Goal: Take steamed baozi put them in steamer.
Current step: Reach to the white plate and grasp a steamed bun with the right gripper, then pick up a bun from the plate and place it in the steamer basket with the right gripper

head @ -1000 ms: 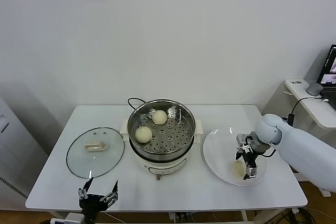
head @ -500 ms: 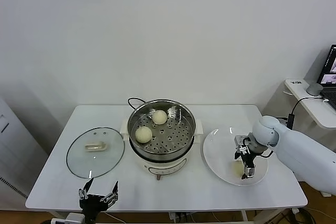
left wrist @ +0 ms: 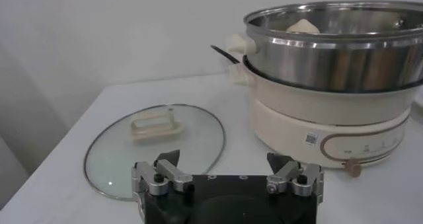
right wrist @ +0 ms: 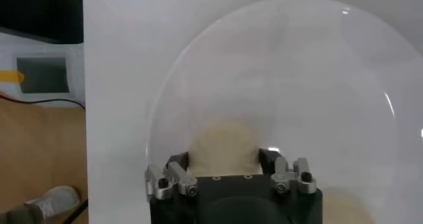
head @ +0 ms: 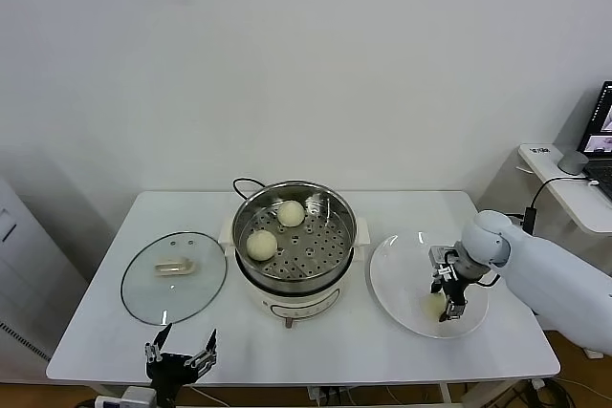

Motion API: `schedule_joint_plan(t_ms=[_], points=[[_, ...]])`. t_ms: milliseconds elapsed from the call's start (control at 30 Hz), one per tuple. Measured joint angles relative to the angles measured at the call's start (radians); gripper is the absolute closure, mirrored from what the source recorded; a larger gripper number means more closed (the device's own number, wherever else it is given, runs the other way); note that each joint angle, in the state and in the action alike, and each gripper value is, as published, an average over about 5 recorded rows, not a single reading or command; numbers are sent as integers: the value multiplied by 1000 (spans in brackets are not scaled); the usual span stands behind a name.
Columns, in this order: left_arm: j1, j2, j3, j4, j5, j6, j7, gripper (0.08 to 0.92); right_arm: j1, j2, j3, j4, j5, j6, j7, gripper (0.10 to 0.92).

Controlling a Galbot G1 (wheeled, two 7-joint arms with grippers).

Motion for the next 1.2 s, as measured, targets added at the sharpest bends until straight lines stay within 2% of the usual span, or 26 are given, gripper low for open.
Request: schedule_joint_plan(t_ms=[333,567,767,933,1200], points=[[-16,-7,5,13,3,-4,-6,177,132,-35,-85,34,70,-31,-10,481],[-42,-11,2,29,32,-14,-23,177,408,-19,-287,30,201,-54,-21,482],[-61,-16,-3,29,48,-20,-35,177,664,76,-477,-25,347,-40,-43,482],[-71,-19,-10,24,53,-23,-40,177,811,199,-593,-119,482,48,-73,482],[-79,-22,-16,20,55,-27,-44,177,928,409,-705,-240,623,324,-104,482]])
